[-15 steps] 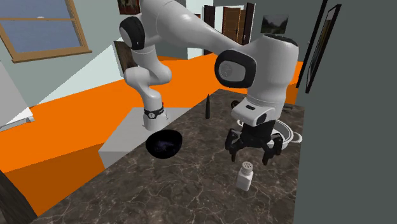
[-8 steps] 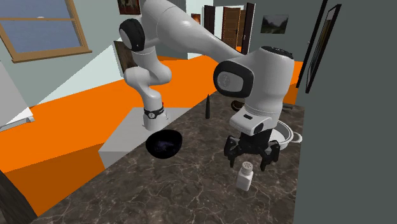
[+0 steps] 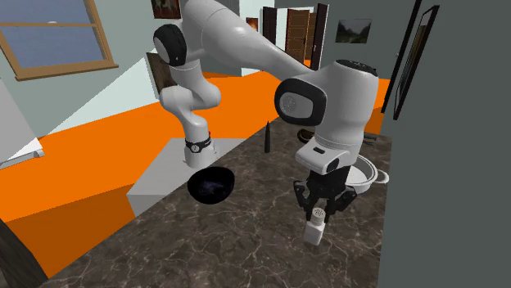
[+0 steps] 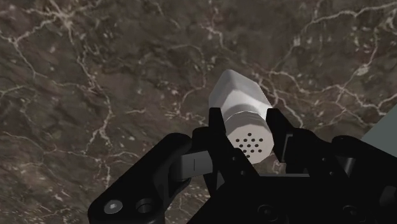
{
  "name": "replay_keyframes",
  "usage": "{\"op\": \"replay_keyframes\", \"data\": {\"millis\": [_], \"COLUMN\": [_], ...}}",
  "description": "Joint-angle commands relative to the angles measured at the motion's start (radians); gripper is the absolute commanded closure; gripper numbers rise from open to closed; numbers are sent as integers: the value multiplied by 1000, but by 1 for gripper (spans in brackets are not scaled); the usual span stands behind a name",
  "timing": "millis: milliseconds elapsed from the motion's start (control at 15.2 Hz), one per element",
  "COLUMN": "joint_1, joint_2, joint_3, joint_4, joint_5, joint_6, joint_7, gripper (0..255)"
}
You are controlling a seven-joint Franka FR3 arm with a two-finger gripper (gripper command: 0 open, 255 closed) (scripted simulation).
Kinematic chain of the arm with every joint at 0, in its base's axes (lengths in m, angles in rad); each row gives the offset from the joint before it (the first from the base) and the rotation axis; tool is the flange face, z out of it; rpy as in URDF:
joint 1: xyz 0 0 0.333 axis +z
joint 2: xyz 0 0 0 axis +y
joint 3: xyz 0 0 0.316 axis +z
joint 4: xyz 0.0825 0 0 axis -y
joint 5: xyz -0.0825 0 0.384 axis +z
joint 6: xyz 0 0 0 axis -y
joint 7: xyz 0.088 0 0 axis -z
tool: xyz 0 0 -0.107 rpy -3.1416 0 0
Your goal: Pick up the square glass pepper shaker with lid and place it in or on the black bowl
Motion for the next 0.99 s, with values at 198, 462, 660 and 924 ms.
{"op": "replay_keyframes", "data": {"millis": [198, 462, 660, 924], "joint_1": [0, -1, -3, -3], "joint_2": [0, -10, -24, -40], "joint_3": [0, 4, 10, 16], "joint_4": [0, 12, 32, 64], "joint_5": [0, 7, 18, 30], "joint_6": [0, -21, -53, -97], "joint_7": [0, -6, -14, -25], "gripper": [255, 255, 255, 255]}}
